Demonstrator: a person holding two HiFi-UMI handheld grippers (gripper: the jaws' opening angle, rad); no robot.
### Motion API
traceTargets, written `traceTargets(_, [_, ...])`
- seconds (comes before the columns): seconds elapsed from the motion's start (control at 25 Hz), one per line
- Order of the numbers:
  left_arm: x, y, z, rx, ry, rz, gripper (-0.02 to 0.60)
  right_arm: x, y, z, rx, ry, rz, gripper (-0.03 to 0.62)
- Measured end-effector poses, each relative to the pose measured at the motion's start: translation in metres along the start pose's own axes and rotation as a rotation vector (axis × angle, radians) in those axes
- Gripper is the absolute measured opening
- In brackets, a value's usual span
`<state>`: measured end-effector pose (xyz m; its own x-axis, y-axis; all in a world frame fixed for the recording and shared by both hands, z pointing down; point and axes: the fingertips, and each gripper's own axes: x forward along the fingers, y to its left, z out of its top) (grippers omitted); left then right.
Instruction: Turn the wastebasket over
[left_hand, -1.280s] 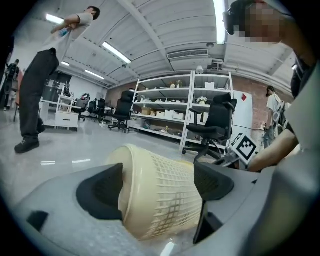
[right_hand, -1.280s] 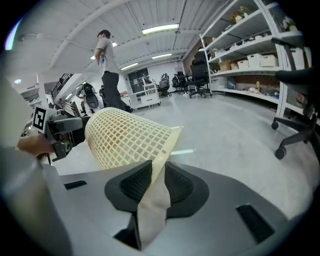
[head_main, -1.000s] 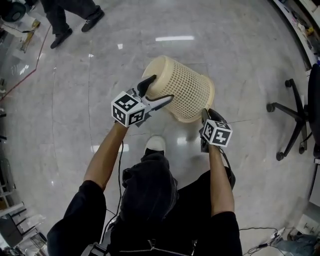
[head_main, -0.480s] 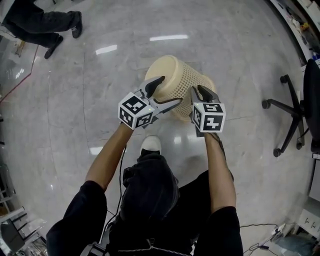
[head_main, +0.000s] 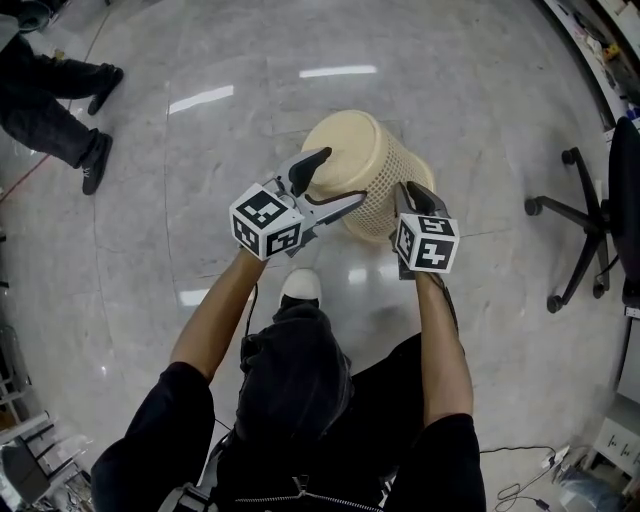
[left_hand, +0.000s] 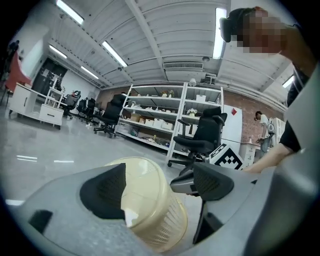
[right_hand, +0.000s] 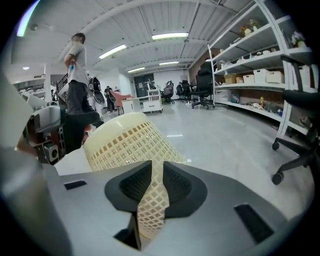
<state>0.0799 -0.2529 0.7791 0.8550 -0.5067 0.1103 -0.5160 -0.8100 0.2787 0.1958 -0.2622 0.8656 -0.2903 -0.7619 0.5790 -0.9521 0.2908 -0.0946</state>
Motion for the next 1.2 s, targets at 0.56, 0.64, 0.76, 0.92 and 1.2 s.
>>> traceTargets(0.56, [0.008, 0.015, -0.047, -0.047, 0.071, 0.008, 0.046, 0.003, -0.010, -0.045, 0.049, 0.091, 0.023, 0.077])
traceTargets(0.64, [0.009, 0.013, -0.049, -0.048, 0.073, 0.003, 0.046, 0.006, -0.008, -0.053, 0.060, 0.110, 0.032, 0.077])
traceTargets(0.76, [0.007, 0.011, -0.051, -0.047, 0.071, 0.001, 0.038, 0.011, -0.003, -0.070, 0.067, 0.146, 0.041, 0.077])
traceTargets(0.92, [0.001, 0.009, -0.054, -0.036, 0.062, 0.007, 0.018, 0.015, 0.003, -0.083, 0.096, 0.146, 0.051, 0.077])
traceTargets(1.2, [-0.017, 0.002, -0.037, 0.013, 0.010, -0.017, 0.005, 0.012, -0.001, -0.081, 0.088, 0.131, 0.010, 0.077])
